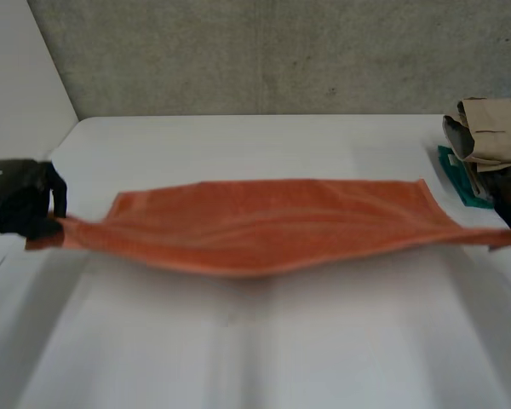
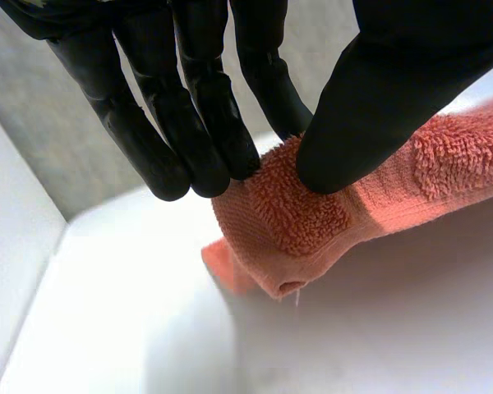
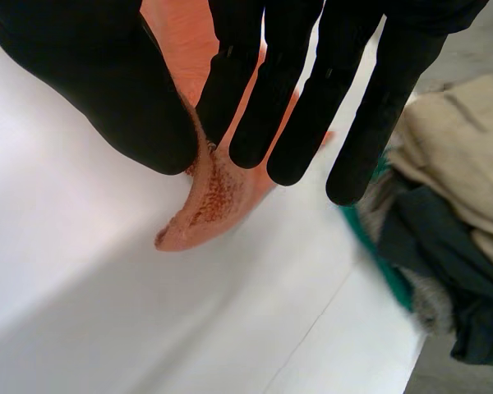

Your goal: Fold the laundry.

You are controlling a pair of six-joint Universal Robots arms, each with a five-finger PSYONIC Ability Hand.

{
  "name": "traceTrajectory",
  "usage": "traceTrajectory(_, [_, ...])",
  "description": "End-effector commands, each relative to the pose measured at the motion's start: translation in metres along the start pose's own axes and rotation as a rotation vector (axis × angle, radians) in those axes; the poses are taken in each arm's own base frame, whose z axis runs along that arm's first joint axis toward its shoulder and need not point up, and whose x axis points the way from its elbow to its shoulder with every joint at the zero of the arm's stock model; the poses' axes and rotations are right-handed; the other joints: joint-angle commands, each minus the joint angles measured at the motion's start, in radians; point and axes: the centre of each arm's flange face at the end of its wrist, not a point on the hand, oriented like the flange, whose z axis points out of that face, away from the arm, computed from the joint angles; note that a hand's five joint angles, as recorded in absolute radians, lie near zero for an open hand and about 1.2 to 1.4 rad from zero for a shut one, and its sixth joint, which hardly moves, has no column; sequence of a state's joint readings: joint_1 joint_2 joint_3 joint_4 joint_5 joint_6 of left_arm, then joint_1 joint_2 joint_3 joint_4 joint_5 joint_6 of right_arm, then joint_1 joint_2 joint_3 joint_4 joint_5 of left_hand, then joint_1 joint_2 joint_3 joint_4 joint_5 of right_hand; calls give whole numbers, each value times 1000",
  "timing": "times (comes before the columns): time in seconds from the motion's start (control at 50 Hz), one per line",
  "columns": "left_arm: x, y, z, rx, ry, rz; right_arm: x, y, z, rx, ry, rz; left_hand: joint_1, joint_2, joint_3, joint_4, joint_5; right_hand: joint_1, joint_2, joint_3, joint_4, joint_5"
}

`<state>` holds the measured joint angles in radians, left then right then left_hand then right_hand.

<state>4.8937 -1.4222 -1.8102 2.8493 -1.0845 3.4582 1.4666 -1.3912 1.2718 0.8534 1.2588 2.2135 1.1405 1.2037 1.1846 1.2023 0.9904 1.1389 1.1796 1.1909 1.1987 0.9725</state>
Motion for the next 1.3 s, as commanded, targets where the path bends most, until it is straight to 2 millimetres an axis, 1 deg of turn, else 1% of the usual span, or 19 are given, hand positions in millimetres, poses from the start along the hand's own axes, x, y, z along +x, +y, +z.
traceTrajectory(0.02, [-4,27,23,-167,63,93,-7,9,30,-91,-88,-54,256,193,212,194,231,257,217,205,198,249])
traceTrajectory(0.16, [9,47,76,-293,71,185,-17,10,95,-66,-30,-119,256,193,212,194,231,257,217,205,198,249])
traceTrajectory(0.24, [13,26,112,-198,29,251,-5,-10,125,53,110,-150,256,193,212,194,231,257,217,205,198,249])
traceTrajectory(0.3, [13,-18,137,-8,-28,274,18,-45,135,230,281,-154,256,193,212,194,231,257,217,205,198,249])
traceTrajectory(0.38, [3,-98,149,356,-156,252,68,-101,114,543,563,-70,256,193,212,194,231,257,217,205,198,249])
traceTrajectory(0.4, [-1,-114,149,436,-186,246,78,-112,105,615,618,-46,256,193,212,194,231,257,217,205,198,249])
traceTrajectory(0.42, [-9,-144,145,594,-236,221,94,-129,90,742,704,6,256,193,212,194,231,257,217,205,198,249])
traceTrajectory(0.5, [-19,-201,125,950,-289,155,125,-158,50,1031,878,110,256,193,212,194,231,257,217,205,198,249])
traceTrajectory(0.58, [-26,-220,117,1089,-278,115,129,-164,41,1098,908,124,256,193,212,194,231,257,217,205,198,249])
traceTrajectory(0.7, [-30,-202,131,984,-268,87,109,-156,61,995,768,126,256,193,212,194,231,257,217,205,198,249])
traceTrajectory(0.82, [-37,-156,156,826,-268,63,79,-139,94,881,616,131,256,193,212,194,231,257,217,205,198,249])
traceTrajectory(0.92, [-28,-90,180,633,-235,37,52,-114,132,782,500,138,256,193,212,194,231,257,217,205,198,249])
traceTrajectory(0.94, [-23,-66,186,567,-219,29,42,-104,145,741,463,143,256,193,212,194,231,257,217,205,198,249])
traceTrajectory(1.0, [-10,-22,189,434,-181,26,18,-79,170,629,387,152,256,193,212,194,231,257,217,205,198,249])
traceTrajectory(1.04, [-3,-4,187,373,-167,39,6,-64,180,557,344,153,256,193,212,194,231,257,217,205,198,249])
traceTrajectory(1.06, [3,16,183,303,-156,68,-7,-50,187,482,303,146,256,193,212,194,231,257,217,205,198,249])
traceTrajectory(1.16, [12,56,156,137,-137,179,-29,-13,183,279,207,119,256,193,212,194,231,257,217,205,198,249])
traceTrajectory(1.28, [21,73,99,-34,-69,248,-46,19,140,36,67,63,256,193,212,194,231,257,217,205,198,249])
traceTrajectory(1.3, [24,75,79,-88,-33,273,-47,30,121,-48,22,32,256,193,212,194,231,257,217,205,198,249])
